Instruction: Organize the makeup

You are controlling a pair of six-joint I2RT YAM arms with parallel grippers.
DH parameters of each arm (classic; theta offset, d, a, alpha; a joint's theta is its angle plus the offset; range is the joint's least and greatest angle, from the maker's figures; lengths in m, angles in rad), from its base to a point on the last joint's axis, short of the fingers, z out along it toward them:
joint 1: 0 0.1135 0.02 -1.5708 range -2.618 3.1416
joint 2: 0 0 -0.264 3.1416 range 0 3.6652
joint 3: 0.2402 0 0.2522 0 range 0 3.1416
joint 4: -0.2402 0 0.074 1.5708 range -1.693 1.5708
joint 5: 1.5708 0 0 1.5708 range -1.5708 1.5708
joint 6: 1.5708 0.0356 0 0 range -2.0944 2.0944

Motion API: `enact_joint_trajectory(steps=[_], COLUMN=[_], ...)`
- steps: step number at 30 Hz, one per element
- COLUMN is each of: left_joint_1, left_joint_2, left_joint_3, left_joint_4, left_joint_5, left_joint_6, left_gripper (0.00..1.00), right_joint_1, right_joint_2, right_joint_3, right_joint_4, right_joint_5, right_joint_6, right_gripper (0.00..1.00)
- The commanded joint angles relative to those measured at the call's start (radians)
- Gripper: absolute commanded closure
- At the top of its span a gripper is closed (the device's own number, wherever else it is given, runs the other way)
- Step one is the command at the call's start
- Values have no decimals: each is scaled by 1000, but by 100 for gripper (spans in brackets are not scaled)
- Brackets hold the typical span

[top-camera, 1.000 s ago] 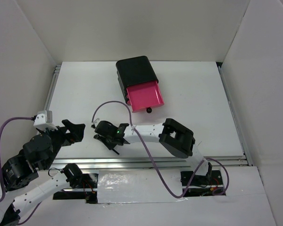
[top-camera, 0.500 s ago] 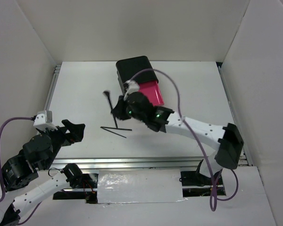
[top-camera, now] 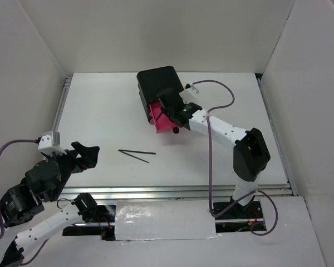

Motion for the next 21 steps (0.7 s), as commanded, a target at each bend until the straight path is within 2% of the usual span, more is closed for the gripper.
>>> enact_joint_trajectory(steps=[1,12,14,15,16,17,21], left_joint_1=[-9,-8,-8,-8,-8,-8,-8], left_joint_2=[-4,-6,2,5,8,8,13], left_joint_3=[7,5,7,7,7,7,5], left_joint_4=[14,15,15,15,14,15,17], left_joint_5=[-15,-15,-13,-12,-12,-12,-12], left_joint_6=[-13,-13,-12,-10,-12,-10,-9], left_gripper=[0,1,0,1,0,1,1], right_joint_1=[-20,-28,-28,-25,-25,-14,9], right_joint_2=[-10,-84,-97,-100,-105,-117,-157], right_joint_3=[30,-156,-166,-165,-160,-147,-91], right_joint_4=[-72,38,53,53,47,44,44], right_joint_5=[64,-29,-31,-31,-28,-17,6], right_joint_6=[49,20,-3,-13,-23,-39,-136], right_gripper=[100,97,85,72,47,40,26])
